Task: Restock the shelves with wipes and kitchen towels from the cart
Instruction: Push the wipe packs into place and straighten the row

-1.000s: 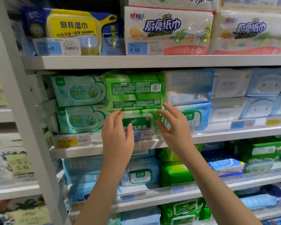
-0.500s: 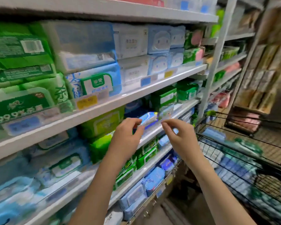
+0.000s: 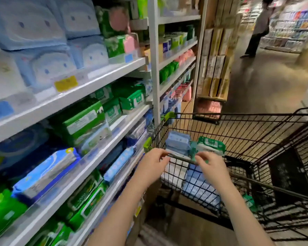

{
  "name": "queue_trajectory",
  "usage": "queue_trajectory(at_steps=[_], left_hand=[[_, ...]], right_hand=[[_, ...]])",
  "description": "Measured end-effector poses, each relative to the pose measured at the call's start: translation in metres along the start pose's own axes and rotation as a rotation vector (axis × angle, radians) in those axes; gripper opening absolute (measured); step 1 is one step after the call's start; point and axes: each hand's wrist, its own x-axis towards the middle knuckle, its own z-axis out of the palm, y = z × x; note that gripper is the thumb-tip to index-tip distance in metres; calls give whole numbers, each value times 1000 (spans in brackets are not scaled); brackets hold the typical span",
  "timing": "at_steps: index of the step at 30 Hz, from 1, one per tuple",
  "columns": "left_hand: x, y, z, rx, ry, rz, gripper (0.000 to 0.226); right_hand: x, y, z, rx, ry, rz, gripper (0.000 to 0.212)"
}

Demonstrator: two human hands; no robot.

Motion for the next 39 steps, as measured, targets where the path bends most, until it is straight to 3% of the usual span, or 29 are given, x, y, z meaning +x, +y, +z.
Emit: queue_trajectory(at_steps=[4,10,14,18,20,22,23,26,29,34,39], left_hand=[[81,9,51,-13,-120,-42,25],[174,-2,126,25,-342,-91,16],[225,-16,177,113,-594,-79,7],[263,-25,235,217,-855,-37,15],[273,-22,261,279,-990,-19,31],[278,-21,289,323,-1071,31,17],[279,-21,303,357,-1101,26,13],[284,-26,342,439,-1185,44,35],[291,-31,367,508,-1171,61,39],[299,-53,407,563,-1154,38,44],[305,-78,430,689,-1137,52,56]], right_hand=[[57,66,-4,-147,-157,190,28],[101,139,-4,-143,-348,393,27],[124,186,-4,-127,-484,540,30],[135,235,-14,-212,-589,693,42],[140,262,-17,-298,-694,766,47],[143,287,-17,-368,-785,807,49],[145,297,-17,-382,-810,814,51],[148,332,-10,-410,-858,809,53],[142,372,9,-497,-913,708,49],[132,429,42,-767,-1062,431,98],[116,466,70,-831,-1052,339,108]])
